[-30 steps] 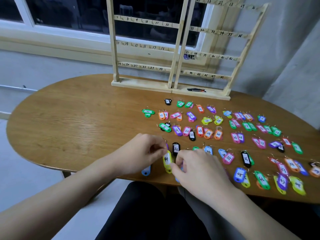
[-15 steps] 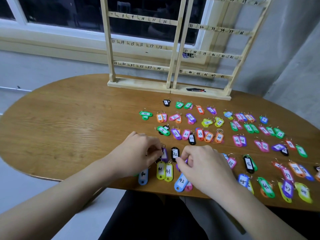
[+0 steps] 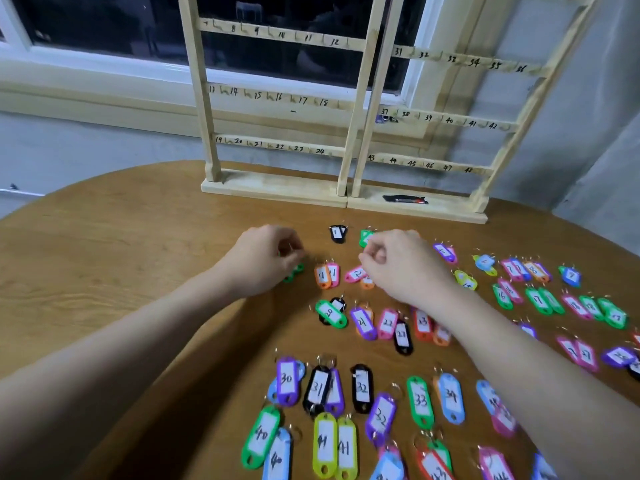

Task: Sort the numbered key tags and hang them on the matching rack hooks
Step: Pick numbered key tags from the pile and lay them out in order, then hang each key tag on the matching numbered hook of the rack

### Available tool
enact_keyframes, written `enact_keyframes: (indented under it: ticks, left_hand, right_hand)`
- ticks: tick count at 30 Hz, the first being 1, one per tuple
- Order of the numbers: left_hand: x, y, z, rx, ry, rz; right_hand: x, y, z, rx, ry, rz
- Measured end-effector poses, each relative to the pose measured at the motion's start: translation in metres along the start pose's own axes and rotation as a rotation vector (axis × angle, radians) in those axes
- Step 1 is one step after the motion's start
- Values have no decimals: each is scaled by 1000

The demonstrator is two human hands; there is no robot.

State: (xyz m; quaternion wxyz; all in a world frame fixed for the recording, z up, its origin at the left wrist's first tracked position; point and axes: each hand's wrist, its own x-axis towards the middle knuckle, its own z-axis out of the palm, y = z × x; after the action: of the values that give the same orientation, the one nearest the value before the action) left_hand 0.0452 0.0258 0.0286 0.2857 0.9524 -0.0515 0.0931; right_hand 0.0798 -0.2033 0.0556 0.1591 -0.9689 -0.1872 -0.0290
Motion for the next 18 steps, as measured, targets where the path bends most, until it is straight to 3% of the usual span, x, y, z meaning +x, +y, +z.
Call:
enact_keyframes:
  ticks: [8, 18]
  left_hand:
    - [99, -15, 19, 75, -117, 41]
    - [128, -36, 41, -76, -75, 182]
  right_hand:
    - [111, 29, 23, 101, -36, -32]
    - [139, 44, 45, 98, -9, -140]
